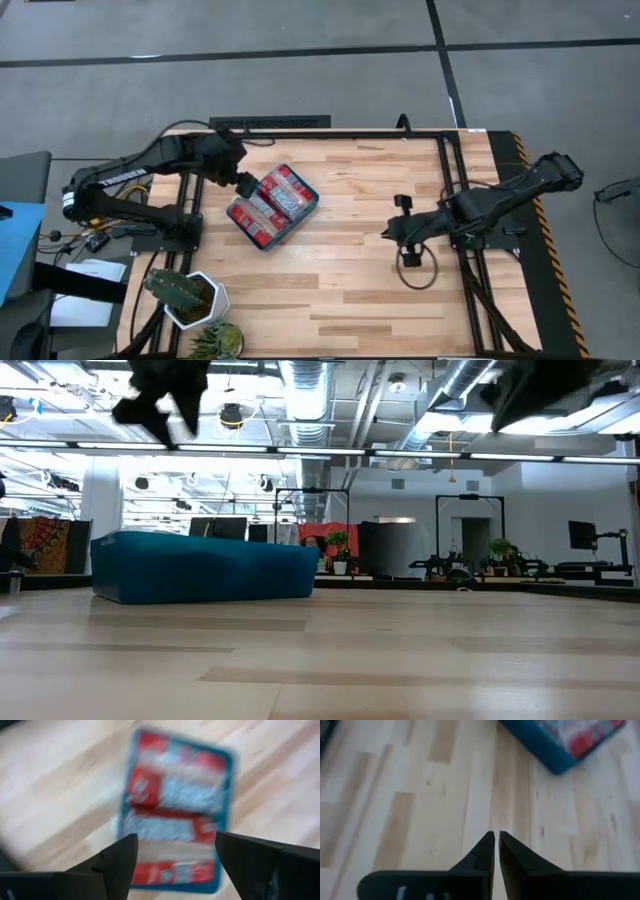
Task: Sort popcorn bags into baskets
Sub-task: Return to Home Position
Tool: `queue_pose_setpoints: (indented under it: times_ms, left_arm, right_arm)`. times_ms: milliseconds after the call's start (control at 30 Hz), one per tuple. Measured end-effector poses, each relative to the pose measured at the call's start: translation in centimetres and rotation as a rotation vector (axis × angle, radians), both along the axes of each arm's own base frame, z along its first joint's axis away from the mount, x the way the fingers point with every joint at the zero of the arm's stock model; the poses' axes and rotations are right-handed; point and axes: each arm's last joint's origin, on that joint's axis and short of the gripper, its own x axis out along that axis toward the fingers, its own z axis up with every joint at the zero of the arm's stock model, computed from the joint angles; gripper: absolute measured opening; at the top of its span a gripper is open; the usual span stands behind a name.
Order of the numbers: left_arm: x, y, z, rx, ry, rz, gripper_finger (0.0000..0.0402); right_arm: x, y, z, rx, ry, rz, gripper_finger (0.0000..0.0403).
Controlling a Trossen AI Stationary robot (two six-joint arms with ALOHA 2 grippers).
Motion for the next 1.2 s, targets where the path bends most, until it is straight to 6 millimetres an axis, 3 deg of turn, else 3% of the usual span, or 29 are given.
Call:
queue_pose_setpoints:
  times_ms: [200,300,400,533,633,833,967,1033,1200]
  left_arm:
    - [0.8,-1.5,5.2,0.188,-0.203,-0.056,0.0251]
    - [1.1,-3.3,7.6,0.431,-0.33,-0.115,0.0251]
    - [1.0,-5.5,8.3,0.596,-0.425,-0.178,0.0251]
    - [0.2,-7.3,6.7,0.643,-0.466,-0.228,0.0251]
    - [-0.1,-8.4,4.5,0.61,-0.566,-0.246,0.0251]
    - [-0.7,-9.9,-1.8,0.544,-0.771,-0.254,0.0251]
    - [-1.5,-10.5,-5.8,0.489,-0.844,-0.26,0.0251]
    - [-2.3,-10.5,-7.0,0.463,-0.862,-0.238,0.0251]
    - [-5.9,-9.7,-6.6,0.468,-0.92,-0.163,0.0251]
  right_arm:
    - [-2.4,-1.0,4.0,-0.119,0.026,0.064,0.0051]
    - [-3.5,-2.0,4.8,-0.054,0.0,-0.031,0.0051]
    - [-5.1,-3.2,5.6,0.015,-0.131,-0.088,0.0051]
    - [-8.8,-4.7,7.3,0.107,-0.405,-0.137,0.0051]
    - [-12.2,-5.9,7.5,0.161,-0.582,-0.17,0.0051]
    - [-16.9,-7.0,5.1,0.303,-0.859,-0.231,0.0051]
    - [-17.8,-7.2,2.1,0.361,-0.89,-0.265,0.0051]
    - [-17.2,-7.2,0.8,0.372,-0.875,-0.317,0.0051]
    - [-16.0,-7.1,-0.1,0.349,-0.82,-0.364,0.0051]
